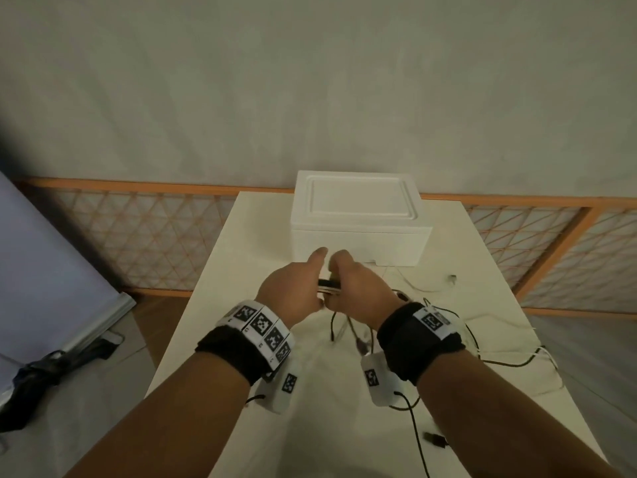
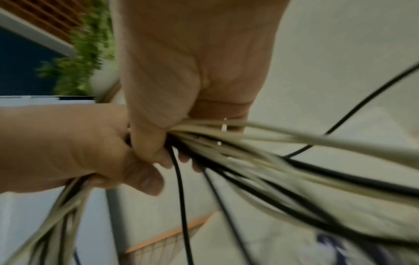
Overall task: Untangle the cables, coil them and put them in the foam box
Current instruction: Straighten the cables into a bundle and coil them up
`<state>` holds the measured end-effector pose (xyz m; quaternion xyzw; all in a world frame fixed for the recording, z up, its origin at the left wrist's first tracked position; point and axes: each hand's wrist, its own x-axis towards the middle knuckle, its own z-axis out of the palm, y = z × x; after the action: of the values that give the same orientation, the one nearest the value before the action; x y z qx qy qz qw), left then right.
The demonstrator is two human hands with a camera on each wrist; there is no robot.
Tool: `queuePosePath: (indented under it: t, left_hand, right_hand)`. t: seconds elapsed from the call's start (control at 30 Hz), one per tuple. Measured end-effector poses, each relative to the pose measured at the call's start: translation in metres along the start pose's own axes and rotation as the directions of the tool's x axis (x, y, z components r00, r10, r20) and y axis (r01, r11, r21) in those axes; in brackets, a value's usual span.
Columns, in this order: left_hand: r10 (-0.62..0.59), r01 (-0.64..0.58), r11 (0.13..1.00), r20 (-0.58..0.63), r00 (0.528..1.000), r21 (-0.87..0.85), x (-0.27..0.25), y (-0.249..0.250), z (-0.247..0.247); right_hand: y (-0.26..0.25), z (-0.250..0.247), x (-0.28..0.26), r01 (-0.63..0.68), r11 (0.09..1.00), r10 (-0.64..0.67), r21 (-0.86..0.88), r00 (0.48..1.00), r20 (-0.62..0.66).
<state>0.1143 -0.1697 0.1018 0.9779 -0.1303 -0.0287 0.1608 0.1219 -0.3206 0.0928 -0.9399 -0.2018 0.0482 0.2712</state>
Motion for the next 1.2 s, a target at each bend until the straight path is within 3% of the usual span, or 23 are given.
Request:
queuePosePath:
  t: [0.07, 0.13, 0.23, 0.3, 0.37, 0.47, 0.57, 0.67, 0.7, 0.77, 0.8, 0.83, 0.87, 0.9, 0.97, 1.03, 1.1, 1.2]
  left_hand:
    - [-0.032, 0.036, 0.997, -0.068, 0.997, 0.062, -0.005, -0.010, -0.006]
    - [-0.096, 0.100, 0.995, -0.129, 0.987, 0.021, -0.010, -0.024, -0.014]
    - [-0.195, 0.187, 0.981, -0.191, 0.962, -0.058, -0.014, -0.046, -0.030]
    - [-0.243, 0.210, 0.966, -0.251, 0.937, -0.150, -0.016, -0.058, -0.041]
    - [-0.313, 0.225, 0.932, -0.319, 0.895, -0.282, -0.019, -0.071, -0.057]
    - [-0.357, 0.191, 0.903, -0.425, 0.832, -0.386, -0.023, -0.086, -0.080]
    - [-0.341, 0.149, 0.904, -0.466, 0.816, -0.402, -0.023, -0.087, -0.090]
    - [-0.324, 0.152, 0.915, -0.459, 0.827, -0.373, -0.018, -0.075, -0.084]
    - [-0.317, 0.152, 0.919, -0.451, 0.835, -0.365, -0.017, -0.070, -0.080]
    - [-0.306, 0.143, 0.919, -0.437, 0.846, -0.367, -0.016, -0.062, -0.075]
    - [-0.300, 0.136, 0.921, -0.439, 0.847, -0.366, -0.017, -0.059, -0.074]
    - [-0.295, 0.128, 0.921, -0.445, 0.846, -0.367, -0.018, -0.055, -0.073]
    - [-0.289, 0.118, 0.922, -0.452, 0.844, -0.370, -0.019, -0.052, -0.073]
    - [-0.284, 0.106, 0.921, -0.458, 0.842, -0.376, -0.020, -0.048, -0.073]
    - [-0.272, 0.071, 0.914, -0.473, 0.838, -0.400, -0.023, -0.041, -0.074]
    - [-0.260, 0.026, 0.906, -0.506, 0.822, -0.422, -0.026, -0.037, -0.080]
    - [-0.273, 0.003, 0.898, -0.553, 0.787, -0.439, -0.030, -0.040, -0.091]
    - [-0.278, -0.001, 0.902, -0.582, 0.764, -0.432, -0.038, -0.054, -0.101]
  right_hand:
    - [0.022, 0.015, -0.013, -0.088, 0.996, 0.088, -0.028, 0.996, -0.005]
    - [0.048, 0.028, -0.027, -0.150, 0.984, 0.146, -0.098, 0.988, -0.050]
    - [0.081, 0.040, -0.043, -0.152, 0.945, 0.112, -0.289, 0.982, -0.149]
    - [0.103, 0.038, -0.052, -0.250, 0.877, 0.202, -0.410, 0.967, -0.156]
    - [0.130, 0.031, -0.066, -0.429, 0.789, 0.424, -0.440, 0.898, -0.116]
    - [0.169, 0.018, -0.090, -0.589, 0.671, 0.680, -0.449, 0.731, 0.058]
    - [0.179, 0.005, -0.093, -0.534, 0.757, 0.629, -0.376, 0.752, 0.197]
    - [0.143, -0.019, -0.073, -0.464, 0.857, 0.514, -0.226, 0.800, 0.308]
    - [0.127, -0.029, -0.065, -0.420, 0.886, 0.462, -0.199, 0.843, 0.276]
    - [0.090, -0.048, -0.050, -0.309, 0.935, 0.315, -0.175, 0.949, 0.005]
    - [0.071, -0.055, -0.043, -0.248, 0.962, 0.224, -0.110, 0.954, -0.198]
    - [0.050, -0.061, -0.037, -0.144, 0.990, 0.133, 0.002, 0.908, -0.397]
    - [0.029, -0.063, -0.032, -0.019, 0.994, 0.074, 0.111, 0.854, -0.515]
    - [0.011, -0.062, -0.027, 0.073, 0.977, 0.044, 0.200, 0.850, -0.525]
    - [-0.011, -0.048, -0.018, 0.111, 0.946, -0.014, 0.305, 0.953, -0.303]
    - [-0.012, -0.021, -0.010, -0.021, 0.958, 0.009, 0.284, 0.999, 0.042]
    - [0.015, 0.008, -0.009, -0.208, 0.974, 0.175, 0.091, 0.944, 0.280]
    - [0.069, 0.041, -0.020, -0.376, 0.905, 0.423, -0.200, 0.851, 0.311]
